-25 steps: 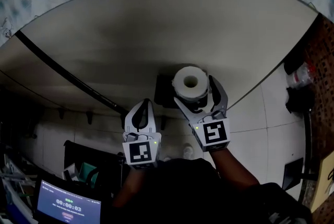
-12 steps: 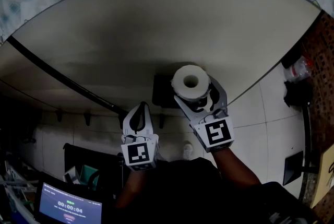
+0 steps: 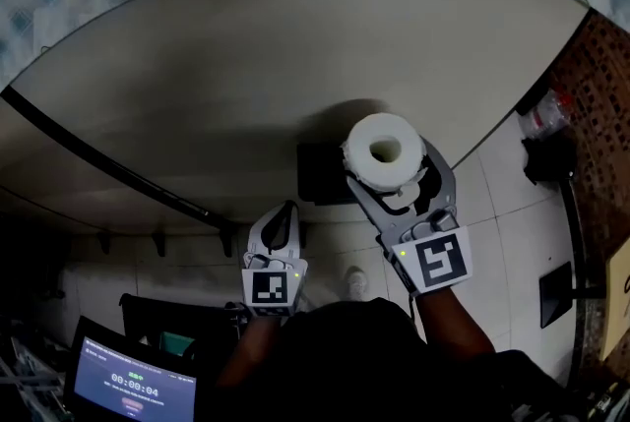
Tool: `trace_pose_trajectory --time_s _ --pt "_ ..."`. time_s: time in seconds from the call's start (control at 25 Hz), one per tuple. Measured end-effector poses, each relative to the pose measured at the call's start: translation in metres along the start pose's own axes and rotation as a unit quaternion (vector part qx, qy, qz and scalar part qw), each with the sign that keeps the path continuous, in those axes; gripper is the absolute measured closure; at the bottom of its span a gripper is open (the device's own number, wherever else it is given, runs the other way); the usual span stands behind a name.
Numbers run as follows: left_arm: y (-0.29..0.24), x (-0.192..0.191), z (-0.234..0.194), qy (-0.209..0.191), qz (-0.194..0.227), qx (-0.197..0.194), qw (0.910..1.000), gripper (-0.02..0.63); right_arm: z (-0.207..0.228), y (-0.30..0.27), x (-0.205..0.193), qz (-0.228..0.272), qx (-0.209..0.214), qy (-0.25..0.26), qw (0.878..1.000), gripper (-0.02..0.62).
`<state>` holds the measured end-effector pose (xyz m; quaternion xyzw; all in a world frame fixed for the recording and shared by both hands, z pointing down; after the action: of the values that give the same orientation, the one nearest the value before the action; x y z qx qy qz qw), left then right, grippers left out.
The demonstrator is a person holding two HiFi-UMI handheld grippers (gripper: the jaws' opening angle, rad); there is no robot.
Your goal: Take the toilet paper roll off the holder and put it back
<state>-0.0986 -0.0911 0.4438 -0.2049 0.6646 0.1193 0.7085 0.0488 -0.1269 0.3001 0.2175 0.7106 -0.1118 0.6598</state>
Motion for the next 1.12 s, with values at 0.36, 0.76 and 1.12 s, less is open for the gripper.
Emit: trace_pose_trajectory --time_s 0.36,0.76,1.12 --pt "-0.021 -0.048 0.031 -0.005 -0.056 -0.076 0.9955 0.487 0.000 0.023 0.003 -0.015 -0.010 0.003 1.000 0.175" --pt "-0.025 -0.049 0.039 0.006 -0.057 -0.103 0.9930 0.473 -0.005 0.039 0.005 -0.022 -0.027 0.006 0.999 0.175" --pt "-0.013 -0.050 0.047 0.024 -0.080 -0.148 0.9855 0.506 0.006 0.043 -0.006 -0.028 -0.040 -0.010 0.999 0.175"
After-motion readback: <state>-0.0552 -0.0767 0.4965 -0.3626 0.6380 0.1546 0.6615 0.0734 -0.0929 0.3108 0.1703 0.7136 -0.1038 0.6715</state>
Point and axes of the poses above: the fingertips, and each gripper's own axes: y backward along the fingers, z to its right, x out of its top, the point moved 3 cm from there along y, backward along the fingers, and after that the axes turned 7 degrees about -x, right-handed, at the moved point
